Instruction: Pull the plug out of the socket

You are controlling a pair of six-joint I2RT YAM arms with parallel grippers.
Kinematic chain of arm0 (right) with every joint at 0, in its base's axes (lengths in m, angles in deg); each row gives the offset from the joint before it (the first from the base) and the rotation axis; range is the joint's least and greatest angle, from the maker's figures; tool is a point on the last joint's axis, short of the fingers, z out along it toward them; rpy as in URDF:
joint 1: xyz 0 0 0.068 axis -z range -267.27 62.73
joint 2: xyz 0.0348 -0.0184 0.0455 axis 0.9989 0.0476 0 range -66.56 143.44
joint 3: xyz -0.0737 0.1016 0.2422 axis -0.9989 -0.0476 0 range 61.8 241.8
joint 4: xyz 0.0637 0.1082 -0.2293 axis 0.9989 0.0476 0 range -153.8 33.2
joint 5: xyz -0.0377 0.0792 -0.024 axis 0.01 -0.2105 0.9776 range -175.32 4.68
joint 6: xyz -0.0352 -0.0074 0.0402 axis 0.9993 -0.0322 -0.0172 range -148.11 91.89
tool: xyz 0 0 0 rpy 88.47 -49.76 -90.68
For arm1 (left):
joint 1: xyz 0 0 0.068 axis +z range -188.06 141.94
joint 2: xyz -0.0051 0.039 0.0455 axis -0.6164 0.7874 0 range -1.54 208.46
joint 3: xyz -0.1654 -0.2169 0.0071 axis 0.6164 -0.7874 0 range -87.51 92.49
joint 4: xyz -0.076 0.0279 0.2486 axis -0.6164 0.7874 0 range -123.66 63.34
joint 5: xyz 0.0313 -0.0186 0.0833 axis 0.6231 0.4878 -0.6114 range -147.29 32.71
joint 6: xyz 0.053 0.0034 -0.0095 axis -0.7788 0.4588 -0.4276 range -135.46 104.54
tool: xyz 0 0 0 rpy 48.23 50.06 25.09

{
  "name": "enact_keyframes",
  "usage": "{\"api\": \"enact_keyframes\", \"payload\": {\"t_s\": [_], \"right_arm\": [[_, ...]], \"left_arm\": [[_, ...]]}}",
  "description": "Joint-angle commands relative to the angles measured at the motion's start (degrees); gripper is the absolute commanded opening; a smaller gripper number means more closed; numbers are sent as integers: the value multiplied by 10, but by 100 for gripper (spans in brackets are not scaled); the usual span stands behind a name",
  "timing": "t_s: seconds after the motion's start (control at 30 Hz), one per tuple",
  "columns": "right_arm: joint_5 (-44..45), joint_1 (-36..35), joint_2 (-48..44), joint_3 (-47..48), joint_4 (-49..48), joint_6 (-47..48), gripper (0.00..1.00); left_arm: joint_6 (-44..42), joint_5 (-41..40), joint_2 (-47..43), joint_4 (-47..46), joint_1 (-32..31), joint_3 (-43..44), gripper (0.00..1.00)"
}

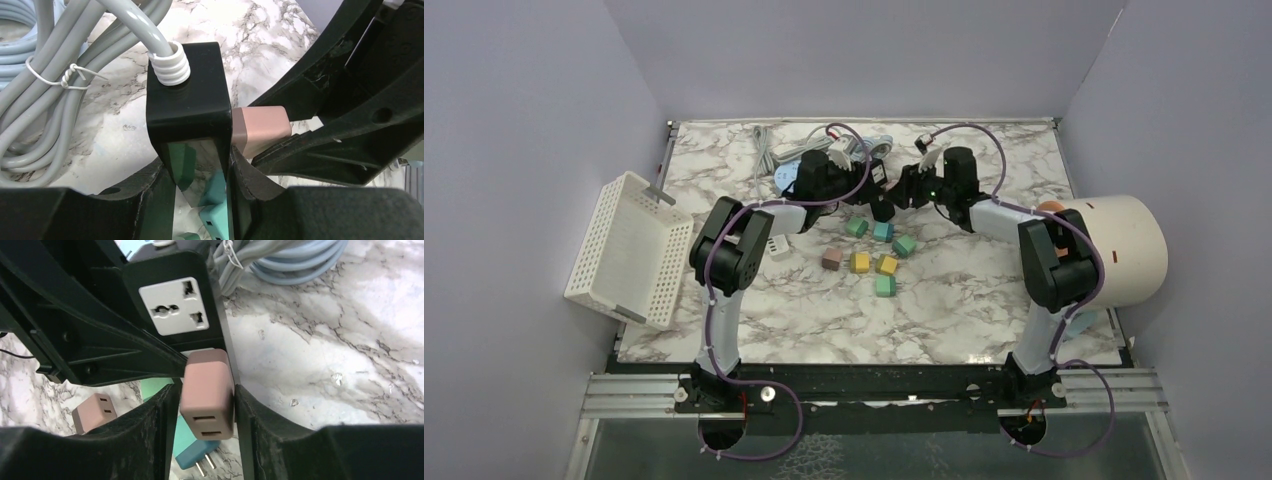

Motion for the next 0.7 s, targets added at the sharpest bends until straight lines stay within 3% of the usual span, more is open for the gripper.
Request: {"api": "enact_keyframes", "payload": {"t_s": [0.0, 0.07, 0.2, 0.5, 0.67], "right_arm": [[7, -4, 23, 1, -8, -5, 43], [10, -4, 31, 11, -7, -7, 35], [8, -5, 53, 50, 22, 1, 2], [22, -4, 21, 59, 26, -6, 1], [-23, -3, -9, 40, 8, -37, 1]], "left_arm": [[-2, 21, -22, -31, 8, 21, 0], [-2, 29, -22, -31, 9, 21, 0], [-2, 41, -27, -31, 15, 17, 0], [-28, -5, -61, -30, 40, -9, 0], [-41, -36, -72, -31, 57, -21, 0]]}}
